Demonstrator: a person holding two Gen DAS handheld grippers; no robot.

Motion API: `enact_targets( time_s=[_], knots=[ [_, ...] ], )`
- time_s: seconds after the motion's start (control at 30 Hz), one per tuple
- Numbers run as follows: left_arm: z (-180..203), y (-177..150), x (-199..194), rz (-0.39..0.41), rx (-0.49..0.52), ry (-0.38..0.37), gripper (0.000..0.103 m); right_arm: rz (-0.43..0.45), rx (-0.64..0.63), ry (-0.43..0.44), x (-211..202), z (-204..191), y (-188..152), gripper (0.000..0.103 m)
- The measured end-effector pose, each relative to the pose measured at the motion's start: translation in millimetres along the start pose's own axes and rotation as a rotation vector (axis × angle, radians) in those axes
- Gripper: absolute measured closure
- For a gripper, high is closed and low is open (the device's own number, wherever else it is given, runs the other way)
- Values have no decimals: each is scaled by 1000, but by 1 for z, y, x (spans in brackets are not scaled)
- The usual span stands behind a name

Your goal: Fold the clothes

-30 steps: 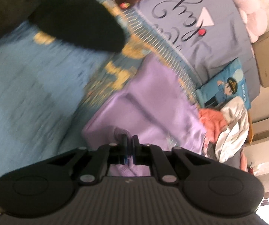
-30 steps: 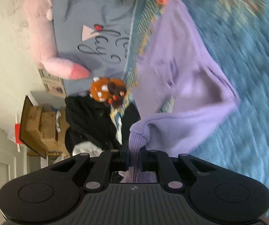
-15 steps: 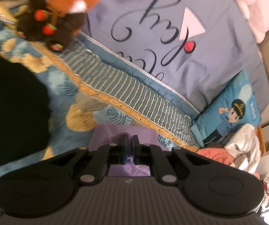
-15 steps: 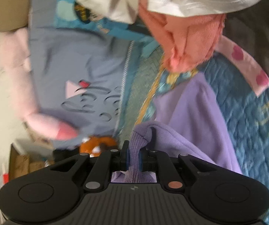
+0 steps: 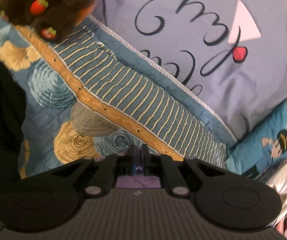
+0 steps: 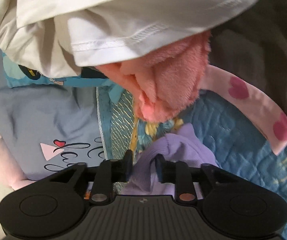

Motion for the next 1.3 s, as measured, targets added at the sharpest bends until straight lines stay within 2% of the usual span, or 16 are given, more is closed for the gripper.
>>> enact_targets(
  time_s=[0.07,0.2,0.33,0.43,0.47,0.57,0.63,0.73,0.87,0.93,1.07,1.2,1.27,1.3],
  knots=[
    [-1,-1,1,19,6,15,97,32,-23,-22,1,-5,1,65],
    [3,-1,-6,22,47,56,92,110,-155,-49,-2,-24,6,51],
    [13,-4,-24,53,117,89,92,112,-311,-59,-12,-43,-6,51],
    [19,-12,-39,61,184,113,92,102,-467,-123,-18,-46,-30,51],
    [20,-20,-42,49,222,150,91,108,-512,-144,-25,-42,-41,51],
    [14,-50,-49,15,325,251,82,135,-631,-200,-43,-24,-69,50],
    [2,-73,-53,-6,370,288,77,148,-633,-217,-57,-1,-82,49],
    [-28,-102,-66,-18,327,176,68,133,-570,-212,-70,40,-97,45],
    [-56,-139,-92,48,208,91,65,81,-455,-166,-66,82,-114,45],
    [-54,-153,-97,50,191,85,61,52,-401,-142,-61,98,-123,46],
    [-41,-175,-99,22,193,97,53,11,-355,-91,-38,107,-132,46],
    [-30,-196,-100,-7,189,107,48,105,-292,-34,-30,106,-132,47],
    [-32,-198,-91,-28,159,108,48,157,-257,-21,-29,105,-132,65],
    [-33,-198,-87,-36,145,111,48,175,-253,-27,-30,106,-131,81]
  ],
)
Point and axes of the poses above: each gripper's, at about its wrist camera, not at the fingertips, and x roughly the way its jaws point, z to its right, y to its top, the point moved 2 cm from there along x, roughly the way its jaws point, and after that the axes turned 11 degrees about -z, right-handed, at the moved point
